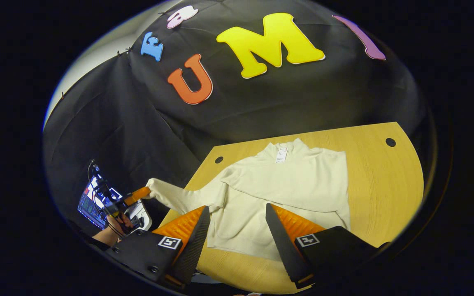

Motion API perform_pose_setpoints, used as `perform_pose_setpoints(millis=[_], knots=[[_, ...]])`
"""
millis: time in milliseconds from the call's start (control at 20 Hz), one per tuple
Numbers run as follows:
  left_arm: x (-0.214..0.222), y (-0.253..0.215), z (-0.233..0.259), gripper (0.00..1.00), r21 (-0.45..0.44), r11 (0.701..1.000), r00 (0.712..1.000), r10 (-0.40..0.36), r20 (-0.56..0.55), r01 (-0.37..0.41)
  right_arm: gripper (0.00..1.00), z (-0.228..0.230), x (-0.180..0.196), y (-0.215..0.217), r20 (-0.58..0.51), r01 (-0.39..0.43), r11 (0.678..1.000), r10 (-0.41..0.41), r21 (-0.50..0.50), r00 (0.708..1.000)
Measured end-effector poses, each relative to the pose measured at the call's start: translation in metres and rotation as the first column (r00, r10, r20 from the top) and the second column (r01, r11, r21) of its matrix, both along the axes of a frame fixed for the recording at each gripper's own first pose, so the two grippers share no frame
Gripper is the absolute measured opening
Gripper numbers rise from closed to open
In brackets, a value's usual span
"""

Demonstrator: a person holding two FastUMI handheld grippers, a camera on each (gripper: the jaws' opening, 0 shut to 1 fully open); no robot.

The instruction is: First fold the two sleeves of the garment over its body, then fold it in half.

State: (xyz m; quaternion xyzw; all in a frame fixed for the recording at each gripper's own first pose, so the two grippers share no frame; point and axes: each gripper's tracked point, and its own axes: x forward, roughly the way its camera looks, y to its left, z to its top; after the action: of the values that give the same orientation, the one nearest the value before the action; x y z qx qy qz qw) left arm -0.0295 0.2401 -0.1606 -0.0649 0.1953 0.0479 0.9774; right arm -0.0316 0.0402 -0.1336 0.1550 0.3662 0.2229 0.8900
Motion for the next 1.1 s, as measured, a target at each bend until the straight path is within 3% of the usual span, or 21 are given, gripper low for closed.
perform_pose_setpoints(millis=[150, 300, 450, 600, 850, 1100], knots=[[0.044, -0.028, 0.049, 0.03, 0.029, 0.997, 0.994, -0.074, 0.084, 0.072, 0.86, 0.01, -0.011, -0.026, 0.031, 0.032, 0.999, -0.032, -0.02, 0.999], [0.083, -0.063, 0.104, 0.03, 0.089, 0.984, 0.97, -0.17, 0.175, 0.157, 0.89, 0.017, -0.017, -0.043, 0.047, 0.074, 0.997, -0.074, -0.007, 0.996], [0.118, -0.117, 0.147, 0.03, 0.11, 0.957, 0.928, -0.286, 0.24, 0.267, 0.89, 0.025, -0.022, -0.068, 0.077, 0.12, 0.993, -0.119, -0.011, 0.99], [0.144, -0.186, 0.171, 0.03, 0.146, 0.912, 0.87, -0.409, 0.275, 0.382, 0.89, 0.027, -0.03, -0.093, 0.088, 0.176, 0.984, -0.174, -0.013, 0.981], [0.176, -0.305, 0.154, 0.03, 0.151, 0.803, 0.77, -0.596, 0.23, 0.576, 0.89, 0.029, -0.049, -0.14, 0.124, 0.273, 0.961, -0.265, -0.053, 0.956], [0.186, -0.387, 0.086, 0.03, 0.089, 0.723, 0.712, -0.691, 0.124, 0.685, 0.89, 0.022, -0.069, -0.185, 0.113, 0.372, 0.925, -0.362, -0.084, 0.925]])
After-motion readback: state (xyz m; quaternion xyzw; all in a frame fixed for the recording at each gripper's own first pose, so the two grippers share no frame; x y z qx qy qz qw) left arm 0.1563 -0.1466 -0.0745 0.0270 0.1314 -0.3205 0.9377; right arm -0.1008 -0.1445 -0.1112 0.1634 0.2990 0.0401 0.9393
